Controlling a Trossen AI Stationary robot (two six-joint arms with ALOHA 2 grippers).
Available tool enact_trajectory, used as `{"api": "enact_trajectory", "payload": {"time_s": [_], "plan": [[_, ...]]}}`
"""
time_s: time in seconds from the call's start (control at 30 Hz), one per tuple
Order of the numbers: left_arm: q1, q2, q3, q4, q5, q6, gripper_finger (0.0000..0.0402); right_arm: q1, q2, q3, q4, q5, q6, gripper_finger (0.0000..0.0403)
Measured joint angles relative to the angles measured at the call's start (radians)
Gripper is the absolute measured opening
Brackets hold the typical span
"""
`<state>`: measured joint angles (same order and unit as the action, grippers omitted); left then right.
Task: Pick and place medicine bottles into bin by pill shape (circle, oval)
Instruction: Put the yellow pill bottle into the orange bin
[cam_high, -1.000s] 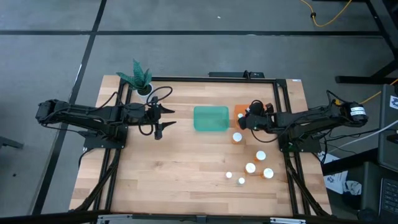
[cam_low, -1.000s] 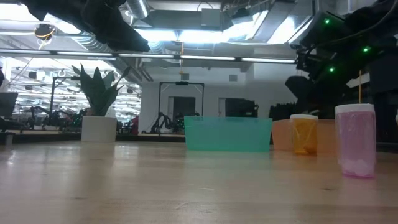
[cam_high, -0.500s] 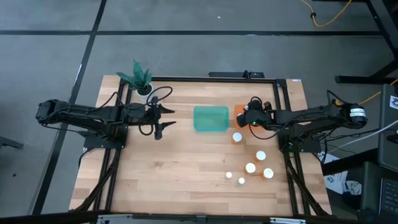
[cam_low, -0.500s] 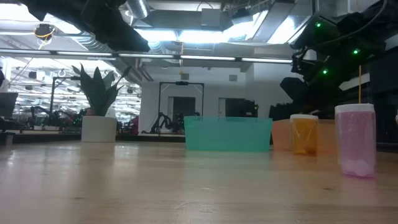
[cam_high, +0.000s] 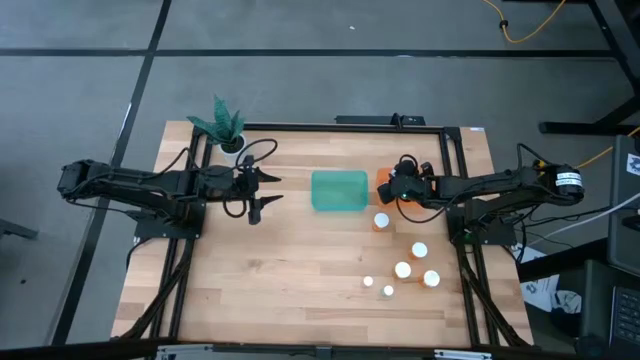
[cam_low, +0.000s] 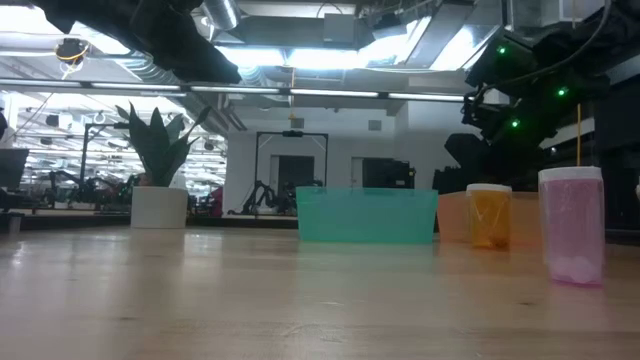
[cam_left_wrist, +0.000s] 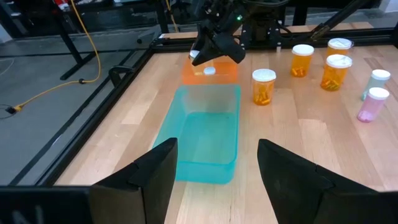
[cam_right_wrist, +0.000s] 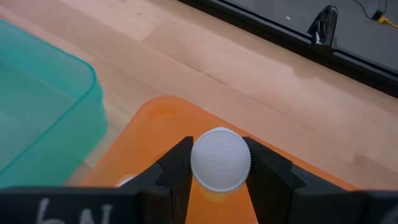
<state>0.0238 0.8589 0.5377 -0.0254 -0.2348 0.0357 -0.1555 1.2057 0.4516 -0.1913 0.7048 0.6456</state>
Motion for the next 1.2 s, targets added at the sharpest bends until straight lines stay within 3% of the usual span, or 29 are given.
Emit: {"api": "enact_trajectory", "payload": {"time_s": [1.2], "plan": [[0.0, 0.0, 0.0, 0.0, 0.0, 0.0, 0.0214, -0.001, 0.0, -0.001, -0.011, 0.008, 0.03, 0.0134]]}}
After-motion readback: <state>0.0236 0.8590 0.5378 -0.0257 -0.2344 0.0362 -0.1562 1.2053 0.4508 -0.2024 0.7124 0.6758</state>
